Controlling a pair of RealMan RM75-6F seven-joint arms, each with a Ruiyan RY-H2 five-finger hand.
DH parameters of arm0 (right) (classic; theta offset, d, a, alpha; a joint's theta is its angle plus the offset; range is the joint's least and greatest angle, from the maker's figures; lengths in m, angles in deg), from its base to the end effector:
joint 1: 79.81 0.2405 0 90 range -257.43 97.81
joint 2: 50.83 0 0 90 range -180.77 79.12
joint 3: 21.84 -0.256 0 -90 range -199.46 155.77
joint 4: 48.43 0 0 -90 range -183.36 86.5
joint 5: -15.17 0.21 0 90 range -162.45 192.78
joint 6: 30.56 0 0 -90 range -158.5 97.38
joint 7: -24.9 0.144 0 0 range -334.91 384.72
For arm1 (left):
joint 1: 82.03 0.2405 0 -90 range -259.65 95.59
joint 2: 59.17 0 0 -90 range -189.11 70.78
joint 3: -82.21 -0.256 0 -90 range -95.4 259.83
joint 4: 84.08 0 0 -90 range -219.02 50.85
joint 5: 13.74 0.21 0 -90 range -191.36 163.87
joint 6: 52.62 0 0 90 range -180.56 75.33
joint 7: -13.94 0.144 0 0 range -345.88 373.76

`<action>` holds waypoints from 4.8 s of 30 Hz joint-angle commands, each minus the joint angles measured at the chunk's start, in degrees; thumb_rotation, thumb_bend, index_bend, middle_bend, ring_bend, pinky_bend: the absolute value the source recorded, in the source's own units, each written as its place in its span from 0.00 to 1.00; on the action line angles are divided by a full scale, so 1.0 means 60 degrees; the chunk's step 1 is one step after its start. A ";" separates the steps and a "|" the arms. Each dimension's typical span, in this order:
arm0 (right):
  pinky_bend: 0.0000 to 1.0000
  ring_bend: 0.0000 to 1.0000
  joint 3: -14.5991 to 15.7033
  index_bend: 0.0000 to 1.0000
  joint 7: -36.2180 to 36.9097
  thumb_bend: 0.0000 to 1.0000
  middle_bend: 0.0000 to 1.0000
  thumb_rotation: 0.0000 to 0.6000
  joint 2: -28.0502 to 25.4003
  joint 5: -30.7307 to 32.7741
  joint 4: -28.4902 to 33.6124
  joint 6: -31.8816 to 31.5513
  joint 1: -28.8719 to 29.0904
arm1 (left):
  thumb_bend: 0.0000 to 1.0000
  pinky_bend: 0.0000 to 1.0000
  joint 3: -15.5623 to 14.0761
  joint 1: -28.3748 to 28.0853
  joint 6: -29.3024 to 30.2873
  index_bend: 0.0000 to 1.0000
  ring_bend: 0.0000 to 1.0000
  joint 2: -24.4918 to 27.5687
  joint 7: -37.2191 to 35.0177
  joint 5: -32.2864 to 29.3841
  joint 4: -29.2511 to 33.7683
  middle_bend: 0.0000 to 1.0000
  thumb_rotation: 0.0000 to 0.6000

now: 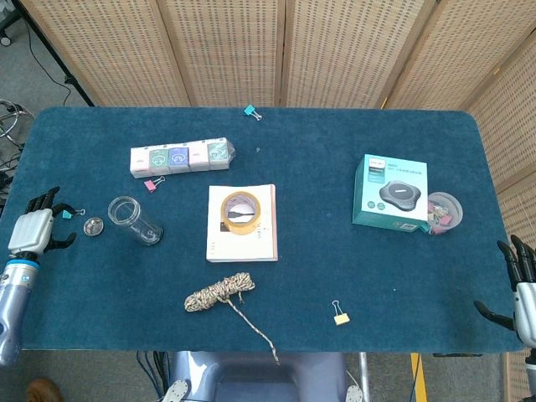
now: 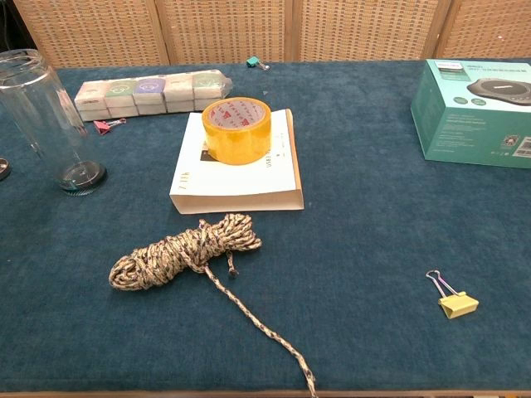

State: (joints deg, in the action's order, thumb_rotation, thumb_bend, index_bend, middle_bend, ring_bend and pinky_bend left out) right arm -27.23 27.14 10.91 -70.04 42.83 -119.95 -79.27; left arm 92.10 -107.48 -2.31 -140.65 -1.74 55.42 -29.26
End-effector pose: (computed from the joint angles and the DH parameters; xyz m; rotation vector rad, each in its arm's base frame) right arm -0.3239 -0.1658 0.1914 1.2719 -0.8430 0.9055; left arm -0.3795 0.3362 0.1082 -1.3236 -1.1780 -0.7262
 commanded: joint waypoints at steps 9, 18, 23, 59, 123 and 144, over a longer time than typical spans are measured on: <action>0.00 0.00 0.0012 0.00 -0.0015 0.00 0.00 1.00 0.0038 0.0040 -0.0034 0.0108 0.0045 | 0.32 0.00 0.0076 -0.0359 -0.0591 0.44 0.00 -0.0727 -0.0377 -0.0114 -0.1048 0.00 1.00; 0.00 0.00 0.0012 0.00 0.0023 0.00 0.00 1.00 0.0043 0.0090 -0.0049 0.0181 0.0068 | 0.34 0.00 0.0095 -0.0518 -0.0875 0.49 0.00 -0.1012 -0.0388 -0.0137 -0.1456 0.00 1.00; 0.00 0.00 0.0018 0.00 0.0046 0.00 0.00 1.00 0.0041 0.0099 -0.0056 0.0202 0.0073 | 0.35 0.00 0.0118 -0.0605 -0.0999 0.50 0.00 -0.1178 -0.0157 -0.0219 -0.1612 0.00 1.00; 0.00 0.00 0.0009 0.00 0.0220 0.00 0.00 1.00 -0.0036 0.0158 -0.0014 0.0228 0.0066 | 0.46 0.00 0.0281 -0.0530 -0.0617 0.61 0.00 -0.0867 -0.0040 -0.0165 -0.0973 0.00 1.00; 0.00 0.00 -0.0007 0.00 0.0508 0.00 0.00 1.00 -0.0149 0.0168 0.0107 0.0176 0.0018 | 0.46 0.00 0.0594 -0.0575 0.1594 0.61 0.00 0.3140 -0.0340 0.0742 0.6279 0.00 1.00; 0.00 0.00 -0.0009 0.00 0.0492 0.00 0.00 1.00 -0.0140 0.0175 0.0105 0.0183 0.0020 | 0.45 0.00 0.0361 -0.0617 0.1482 0.17 0.00 0.3027 -0.0404 0.0792 0.5918 0.00 1.00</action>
State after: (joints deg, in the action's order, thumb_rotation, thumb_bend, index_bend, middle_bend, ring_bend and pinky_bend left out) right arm -27.29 30.10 10.07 -68.98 43.47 -118.85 -79.14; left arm 94.29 -111.21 6.54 -122.54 -4.17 60.13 6.20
